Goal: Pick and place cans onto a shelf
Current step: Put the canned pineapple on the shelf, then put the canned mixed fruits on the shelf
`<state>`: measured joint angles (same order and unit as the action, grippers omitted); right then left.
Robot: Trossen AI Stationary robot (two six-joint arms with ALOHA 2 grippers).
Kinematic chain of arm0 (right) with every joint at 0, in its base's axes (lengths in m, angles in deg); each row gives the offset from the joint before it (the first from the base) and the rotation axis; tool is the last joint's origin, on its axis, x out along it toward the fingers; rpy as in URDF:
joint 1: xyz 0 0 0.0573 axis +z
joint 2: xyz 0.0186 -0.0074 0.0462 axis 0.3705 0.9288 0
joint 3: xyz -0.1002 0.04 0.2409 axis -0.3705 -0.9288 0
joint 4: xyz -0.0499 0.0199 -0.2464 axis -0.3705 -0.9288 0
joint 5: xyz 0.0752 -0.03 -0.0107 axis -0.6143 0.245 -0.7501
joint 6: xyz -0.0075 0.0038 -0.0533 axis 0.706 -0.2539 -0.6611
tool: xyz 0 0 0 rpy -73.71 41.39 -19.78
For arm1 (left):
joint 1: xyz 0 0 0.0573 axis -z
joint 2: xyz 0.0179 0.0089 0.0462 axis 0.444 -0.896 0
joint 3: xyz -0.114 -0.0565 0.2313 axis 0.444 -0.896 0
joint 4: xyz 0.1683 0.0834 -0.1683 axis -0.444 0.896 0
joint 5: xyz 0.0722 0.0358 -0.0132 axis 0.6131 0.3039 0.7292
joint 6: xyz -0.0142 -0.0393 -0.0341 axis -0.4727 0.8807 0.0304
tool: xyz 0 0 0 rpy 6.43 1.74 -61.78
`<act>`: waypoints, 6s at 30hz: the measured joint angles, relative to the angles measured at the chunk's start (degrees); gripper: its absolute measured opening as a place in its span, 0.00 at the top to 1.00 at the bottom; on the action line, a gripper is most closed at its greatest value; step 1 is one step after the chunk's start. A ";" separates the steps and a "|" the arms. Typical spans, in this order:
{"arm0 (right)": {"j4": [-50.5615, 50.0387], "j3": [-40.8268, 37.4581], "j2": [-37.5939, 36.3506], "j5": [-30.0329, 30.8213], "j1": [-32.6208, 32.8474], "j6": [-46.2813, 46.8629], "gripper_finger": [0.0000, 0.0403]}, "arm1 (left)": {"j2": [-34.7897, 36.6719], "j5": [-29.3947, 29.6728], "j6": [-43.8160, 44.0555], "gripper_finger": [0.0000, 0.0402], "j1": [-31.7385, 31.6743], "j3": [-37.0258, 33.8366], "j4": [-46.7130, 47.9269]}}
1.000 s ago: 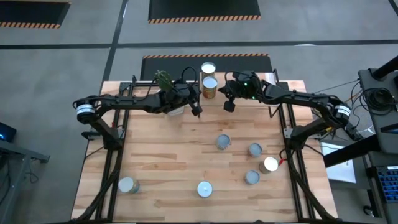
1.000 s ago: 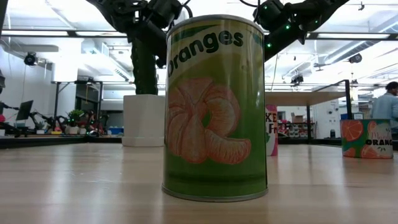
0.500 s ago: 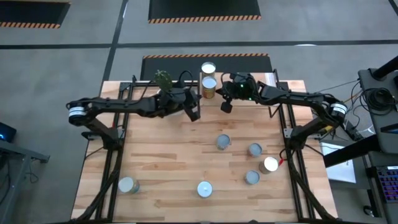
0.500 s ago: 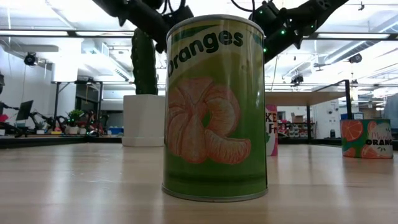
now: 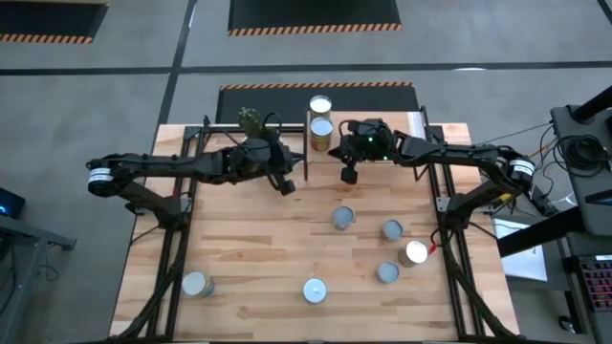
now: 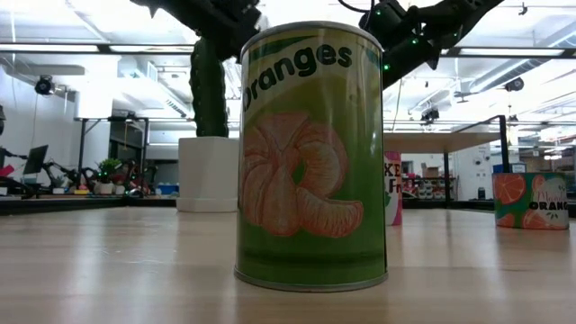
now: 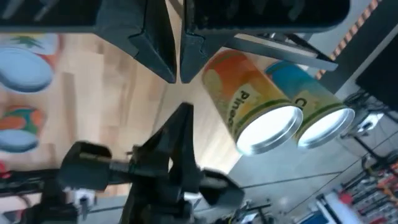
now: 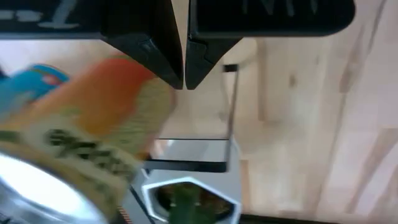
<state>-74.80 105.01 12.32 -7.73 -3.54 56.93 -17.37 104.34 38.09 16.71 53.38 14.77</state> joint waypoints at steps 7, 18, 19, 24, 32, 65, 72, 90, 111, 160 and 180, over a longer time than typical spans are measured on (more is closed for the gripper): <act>8.49 -1.23 3.24 0.20 0.88 0.37 0.98 | 2.92 0.07 0.11 1.00 0.30 -2.31 -1.35; 11.00 -1.01 6.75 0.37 -1.42 -3.17 0.98 | 2.91 0.09 0.17 1.00 0.28 -2.31 -1.83; 11.08 -0.99 6.75 0.31 -1.72 -3.59 0.98 | 2.81 0.07 0.17 1.00 0.28 -2.31 -1.89; 11.17 -0.97 6.98 0.35 -2.49 -4.07 0.98 | 2.62 0.09 0.19 1.00 0.29 -2.31 -2.79; 11.17 -0.95 7.10 0.25 -2.88 -4.46 0.98 | 2.60 0.09 0.20 1.00 0.28 -2.31 -2.77; -12.64 -0.99 -9.84 11.66 28.52 19.30 0.98 | 22.39 0.09 2.03 1.00 9.97 -17.62 -7.15; -24.50 -1.06 -10.00 16.89 33.59 28.29 0.98 | 26.15 0.09 3.02 1.00 9.94 -19.90 -7.51; -22.68 -8.36 -10.05 24.85 37.30 33.98 0.98 | 25.97 0.11 1.74 1.00 9.94 -19.23 -7.49; -20.16 -9.21 -4.05 29.13 37.27 37.59 0.23 | 25.93 0.13 1.49 1.00 9.94 -19.23 -8.10; -38.26 8.12 -14.52 25.74 25.45 24.01 0.32 | 22.33 -1.49 3.04 1.00 9.97 -19.61 -7.92; -44.11 9.79 -15.23 16.28 1.22 11.35 0.32 | 21.79 -1.44 3.04 1.00 9.92 -19.64 -9.22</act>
<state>-118.91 114.79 -2.90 8.55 -2.32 68.28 4.43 102.89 41.13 26.63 33.73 5.55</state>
